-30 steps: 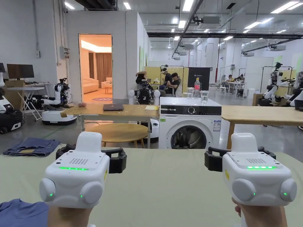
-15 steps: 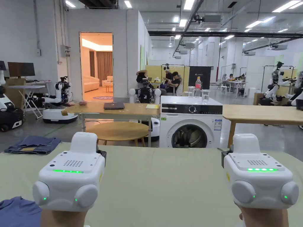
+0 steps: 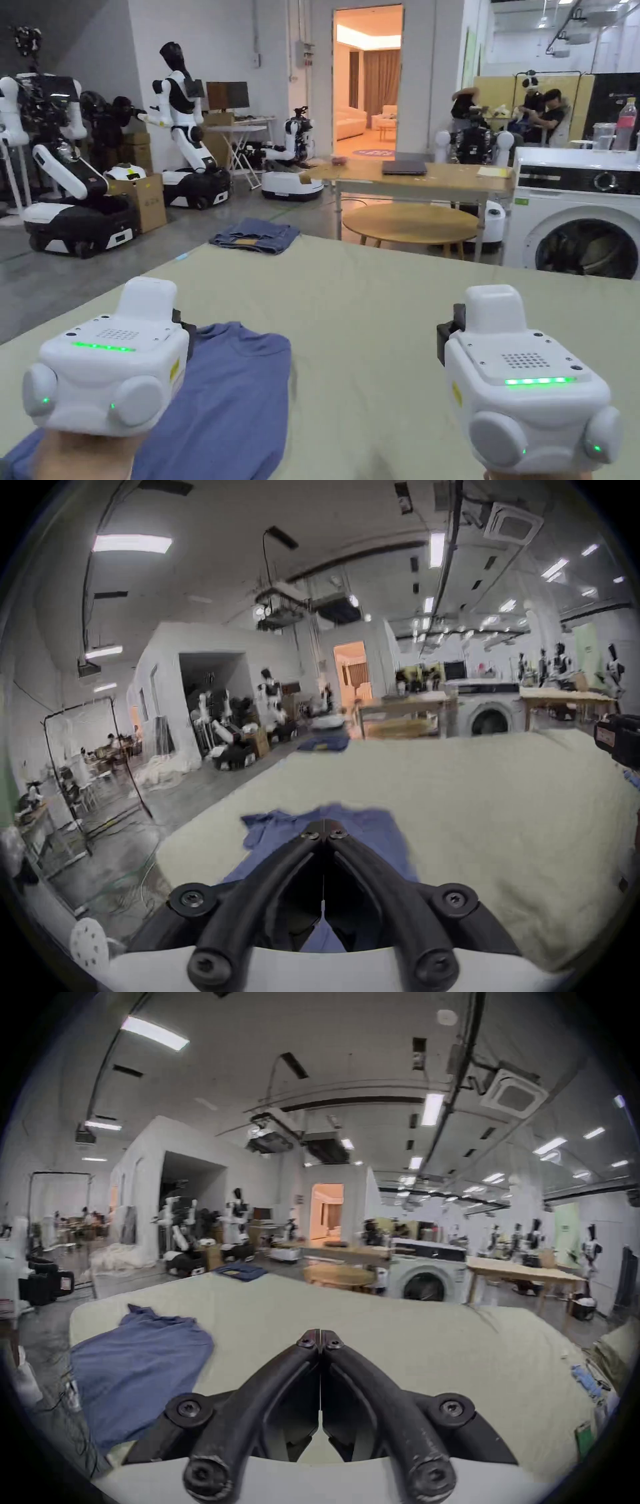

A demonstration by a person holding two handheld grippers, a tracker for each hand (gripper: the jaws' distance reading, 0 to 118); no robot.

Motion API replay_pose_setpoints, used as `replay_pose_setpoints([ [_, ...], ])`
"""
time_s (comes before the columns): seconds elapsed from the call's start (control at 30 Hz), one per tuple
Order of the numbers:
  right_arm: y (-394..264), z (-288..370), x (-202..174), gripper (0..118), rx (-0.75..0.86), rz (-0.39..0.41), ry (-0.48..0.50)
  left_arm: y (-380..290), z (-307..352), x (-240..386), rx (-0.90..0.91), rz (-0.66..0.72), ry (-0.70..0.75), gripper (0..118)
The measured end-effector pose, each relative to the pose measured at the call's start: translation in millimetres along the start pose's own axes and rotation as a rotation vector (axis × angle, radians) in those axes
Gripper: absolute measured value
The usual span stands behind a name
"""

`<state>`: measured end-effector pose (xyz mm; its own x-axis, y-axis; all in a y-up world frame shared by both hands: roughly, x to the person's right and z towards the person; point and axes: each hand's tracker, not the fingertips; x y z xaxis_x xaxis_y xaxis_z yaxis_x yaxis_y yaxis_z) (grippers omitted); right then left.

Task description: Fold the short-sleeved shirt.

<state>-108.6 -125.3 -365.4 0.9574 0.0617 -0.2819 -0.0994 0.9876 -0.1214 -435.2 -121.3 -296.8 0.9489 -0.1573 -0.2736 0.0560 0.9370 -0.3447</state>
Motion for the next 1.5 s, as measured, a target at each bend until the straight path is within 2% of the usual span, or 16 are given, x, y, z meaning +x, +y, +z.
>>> replay_pose_setpoints([
  [0.2, -23.0, -18.0, -10.8, 0, -0.043, 0.034, 0.036, -21.1, -59.9, 3.4, -0.241, 0.016, -0.107, 0],
  [0.23, -25.8, -21.8, -9.5, 0, -0.052, 0.035, 0.037, -23.4, -76.2, 7.7, -0.274, 0.034, -0.143, 11],
  [0.27, -28.4, -25.0, -8.3, 0, -0.058, 0.038, 0.032, -25.2, -92.7, 12.3, -0.322, 0.052, -0.183, 45],
  [0.3, -31.1, -28.2, -6.5, 0, -0.063, 0.040, 0.027, -28.4, -113.3, 17.2, -0.414, 0.062, -0.230, 104],
  [0.33, -34.3, -27.0, -3.7, 0, -0.069, 0.040, 0.024, -32.1, -129.9, 23.2, -0.489, 0.055, -0.251, 118],
  [0.47, -44.7, -35.7, 5.5, 0, -0.093, 0.047, 0.011, -32.6, -204.1, 45.1, -0.538, -0.019, -0.210, 116],
  [0.63, -56.4, -47.5, 15.6, 0, -0.121, 0.052, -0.014, -53.4, -267.8, 55.0, -0.666, 0.014, -0.174, 113],
  [0.73, -61.9, -48.8, 23.2, 0, -0.137, 0.053, -0.029, -71.1, -259.4, 48.1, -0.633, 0.051, -0.215, 110],
  [0.77, -63.6, -47.8, 26.9, 0, -0.139, 0.053, -0.033, -65.3, -251.0, 47.7, -0.636, 0.045, -0.206, 102],
  [0.8, -64.9, -46.3, 30.0, 0, -0.139, 0.051, -0.039, -61.2, -224.2, 52.1, -0.591, 0.017, -0.221, 73],
  [0.87, -66.7, -39.5, 39.0, 0, -0.140, 0.038, -0.047, -52.9, -204.9, 46.5, -0.523, 0.007, -0.168, 0],
  [0.9, -66.0, -37.6, 42.7, 0, -0.146, 0.020, -0.049, -53.9, -202.8, 43.8, -0.513, -0.008, -0.122, 0],
  [1.0, -63.5, -27.1, 52.4, 0, -0.149, -0.041, -0.055, -61.6, -217.9, 29.3, -0.564, 0.087, -0.199, 0],
  [1.2, -51.5, 13.0, 91.6, 0, -0.138, -0.064, -0.129, -7.9, -186.9, 60.8, -0.348, 0.087, -0.346, 0],
  [1.37, -43.2, 66.5, 152.4, 0, -0.133, -0.127, -0.256, 39.5, -144.9, 150.8, -0.173, 0.054, -0.560, 0],
  [1.5, -39.9, 110.3, 203.1, 0, -0.125, -0.116, -0.373, 80.8, -94.9, 253.5, -0.086, -0.021, -0.751, 0],
])
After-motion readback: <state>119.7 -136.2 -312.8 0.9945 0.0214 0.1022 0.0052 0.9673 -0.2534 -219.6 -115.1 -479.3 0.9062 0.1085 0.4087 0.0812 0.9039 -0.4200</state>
